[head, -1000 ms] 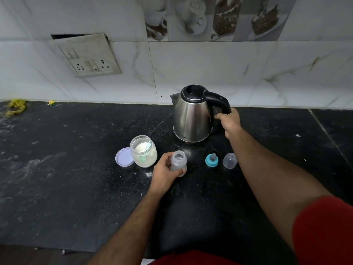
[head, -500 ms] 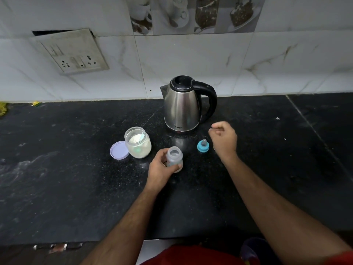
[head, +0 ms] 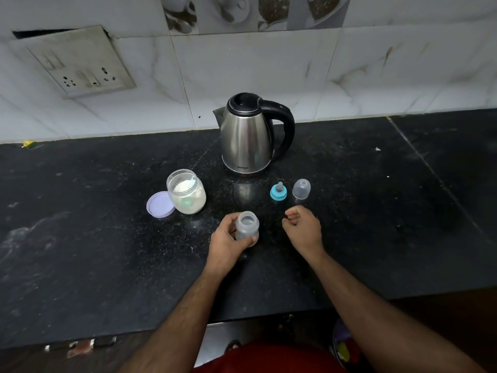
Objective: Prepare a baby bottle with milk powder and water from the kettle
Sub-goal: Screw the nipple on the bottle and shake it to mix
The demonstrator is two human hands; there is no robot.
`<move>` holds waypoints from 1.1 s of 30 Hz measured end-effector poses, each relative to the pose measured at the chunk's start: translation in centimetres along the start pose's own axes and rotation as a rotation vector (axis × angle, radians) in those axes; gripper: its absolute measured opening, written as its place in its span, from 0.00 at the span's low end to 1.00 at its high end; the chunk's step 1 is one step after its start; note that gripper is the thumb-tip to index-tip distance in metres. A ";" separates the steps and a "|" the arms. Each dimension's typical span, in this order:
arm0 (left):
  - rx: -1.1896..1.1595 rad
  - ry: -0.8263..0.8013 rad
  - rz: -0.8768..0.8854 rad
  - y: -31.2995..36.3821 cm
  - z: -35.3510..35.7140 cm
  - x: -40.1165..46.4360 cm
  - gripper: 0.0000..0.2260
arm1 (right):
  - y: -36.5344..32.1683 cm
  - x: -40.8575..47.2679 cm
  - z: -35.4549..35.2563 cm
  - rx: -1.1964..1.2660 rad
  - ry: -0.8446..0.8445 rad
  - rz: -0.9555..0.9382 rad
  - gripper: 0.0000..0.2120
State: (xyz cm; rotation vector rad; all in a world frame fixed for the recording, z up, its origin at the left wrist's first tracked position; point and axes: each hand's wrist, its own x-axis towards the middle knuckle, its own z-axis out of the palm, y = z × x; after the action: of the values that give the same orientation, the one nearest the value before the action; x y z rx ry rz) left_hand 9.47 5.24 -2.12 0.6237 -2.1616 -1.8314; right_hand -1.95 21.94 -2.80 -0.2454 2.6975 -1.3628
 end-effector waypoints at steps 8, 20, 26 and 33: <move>0.004 -0.024 -0.001 -0.1 0.0 -0.4 0.24 | -3.7 6.1 0.4 -0.080 -0.071 0.005 0.32; 0.012 -0.026 -0.015 -0.6 -0.5 -1.2 0.24 | -3.4 5.7 1.3 -0.339 -0.171 -0.042 0.23; 0.025 -0.054 0.004 -0.6 -0.1 -1.5 0.24 | -4.9 2.3 -0.4 -0.137 -0.131 -0.118 0.24; 0.026 -0.088 0.030 -0.7 0.2 -1.9 0.24 | -6.5 -2.4 -3.2 0.031 -0.099 -0.157 0.17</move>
State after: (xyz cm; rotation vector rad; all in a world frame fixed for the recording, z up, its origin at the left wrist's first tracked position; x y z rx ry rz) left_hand 11.19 6.28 -2.68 0.5216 -2.2417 -1.8508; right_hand 0.47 21.11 4.38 -0.5169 2.6218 -1.3910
